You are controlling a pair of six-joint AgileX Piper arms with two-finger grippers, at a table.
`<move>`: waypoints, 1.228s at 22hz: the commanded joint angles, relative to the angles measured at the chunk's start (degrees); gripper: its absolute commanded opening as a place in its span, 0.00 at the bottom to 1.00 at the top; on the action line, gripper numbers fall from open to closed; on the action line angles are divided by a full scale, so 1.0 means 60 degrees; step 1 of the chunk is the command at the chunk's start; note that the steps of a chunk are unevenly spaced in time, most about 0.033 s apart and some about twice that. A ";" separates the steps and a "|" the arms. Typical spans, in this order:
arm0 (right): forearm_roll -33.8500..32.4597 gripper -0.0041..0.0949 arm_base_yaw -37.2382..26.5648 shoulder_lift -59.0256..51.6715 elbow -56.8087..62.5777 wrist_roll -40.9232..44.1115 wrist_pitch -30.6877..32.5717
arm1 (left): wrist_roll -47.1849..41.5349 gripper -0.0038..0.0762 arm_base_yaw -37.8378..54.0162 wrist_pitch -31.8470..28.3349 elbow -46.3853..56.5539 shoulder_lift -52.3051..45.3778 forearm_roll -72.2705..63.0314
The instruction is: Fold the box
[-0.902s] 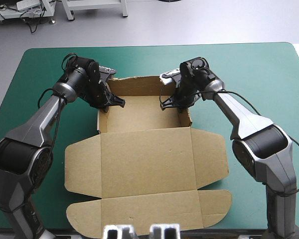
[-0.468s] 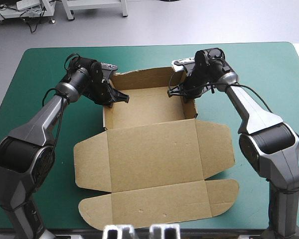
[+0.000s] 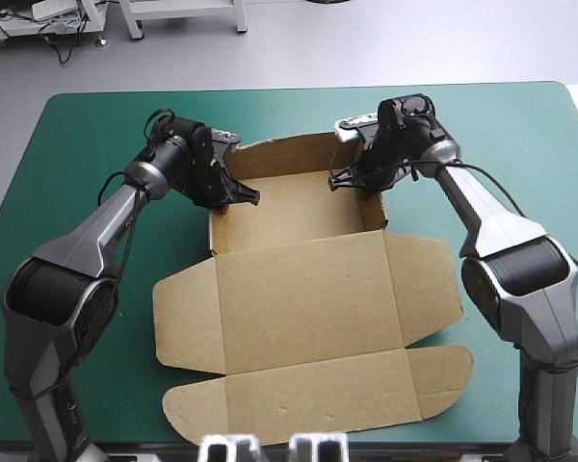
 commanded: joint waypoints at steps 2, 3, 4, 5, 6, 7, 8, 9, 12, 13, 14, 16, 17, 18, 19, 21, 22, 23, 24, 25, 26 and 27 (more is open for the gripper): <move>0.1345 0.17 0.0133 -0.0638 -0.0363 -0.0687 0.0115 | 0.1291 0.22 -0.0359 0.0003 -0.0254 -0.0419 -0.1128; 0.1345 0.23 0.0133 -0.0638 -0.0363 -0.0799 0.0115 | 0.1352 0.30 -0.0359 0.0028 -0.0254 -0.0419 -0.1146; 0.1345 0.31 0.0133 -0.0638 -0.0363 -0.0826 0.0115 | 0.1399 0.39 -0.0342 0.0028 -0.0254 -0.0419 -0.1146; 0.1366 0.39 0.0133 -0.0638 -0.0363 -0.0868 0.0115 | 0.1400 0.49 -0.0342 0.0010 -0.0254 -0.0419 -0.1146; 0.1366 0.48 0.0133 -0.0638 -0.0363 -0.0863 0.0115 | 0.1312 0.56 -0.0342 -0.0013 -0.0254 -0.0419 -0.1128; 0.1349 0.57 0.0133 -0.0638 -0.0363 -0.0863 0.0115 | 0.1096 0.64 -0.0342 -0.0013 -0.0254 -0.0419 -0.1064; 0.1349 0.63 0.0133 -0.0638 -0.0363 -0.0863 0.0115 | 0.0840 0.70 -0.0342 0.0005 -0.0254 -0.0419 -0.0975; 0.1278 0.73 0.0133 -0.0638 -0.0363 -0.0846 0.0115 | 0.0701 0.75 -0.0342 0.0069 -0.0254 -0.0438 -0.0898; 0.1278 0.76 0.0133 -0.0694 -0.0427 -0.0859 0.0115 | 0.0701 0.75 -0.0342 0.0036 -0.0254 -0.0641 -0.0664; 0.1220 0.76 0.0133 -0.0758 -0.0535 -0.0879 0.0115 | 0.0701 0.75 -0.0342 -0.0168 -0.0272 -0.0908 -0.0427; 0.1215 0.76 0.0133 -0.0816 -0.0615 -0.0894 0.0115 | 0.0701 0.75 -0.0342 -0.0309 -0.0272 -0.1064 -0.0273; 0.0696 0.76 0.0133 -0.1028 -0.1081 -0.0935 0.0115 | 0.0701 0.75 -0.0342 -0.0494 -0.0272 -0.1672 0.0497; 0.0633 0.76 0.0133 -0.1074 -0.1185 -0.0935 0.0115 | 0.0701 0.75 -0.0342 -0.0446 -0.0272 -0.1792 0.0678; 0.0562 0.76 0.0133 -0.1174 -0.1422 -0.0935 0.0115 | 0.0701 0.75 -0.0342 -0.0404 -0.0272 -0.1980 0.1022; 0.0562 0.76 0.0133 -0.1235 -0.1576 -0.0935 0.0115 | 0.0701 0.75 -0.0323 -0.0381 -0.0272 -0.2083 0.1277; 0.0562 0.76 0.0133 -0.1259 -0.1905 -0.0935 0.0115 | 0.0701 0.75 -0.0100 -0.0356 -0.0272 -0.2231 0.1168; 0.0628 0.76 0.0133 -0.1304 -0.1907 -0.0918 0.0131 | 0.0701 0.75 0.0053 -0.0156 -0.0272 -0.2269 0.1144; 0.0716 0.76 0.0133 -0.1304 -0.1907 -0.0918 0.0131 | 0.0701 0.75 0.0102 -0.0062 -0.0272 -0.2290 0.1243; 0.0875 0.76 0.0133 -0.1371 -0.1907 -0.0966 0.0131 | 0.0701 0.75 0.0280 0.0009 -0.0272 -0.2463 0.1226; 0.0875 0.76 0.0133 -0.1447 -0.1907 -0.1092 0.0131 | 0.0722 0.75 0.0421 -0.0162 -0.0272 -0.2705 0.1186; 0.0875 0.76 0.0133 -0.1521 -0.1907 -0.1162 0.0131 | 0.0792 0.75 0.0479 -0.0333 -0.0272 -0.2864 0.1186; 0.0831 0.76 0.0133 -0.1615 -0.1907 -0.1264 0.0131 | 0.0793 0.75 0.0545 -0.0486 -0.0272 -0.3096 0.1217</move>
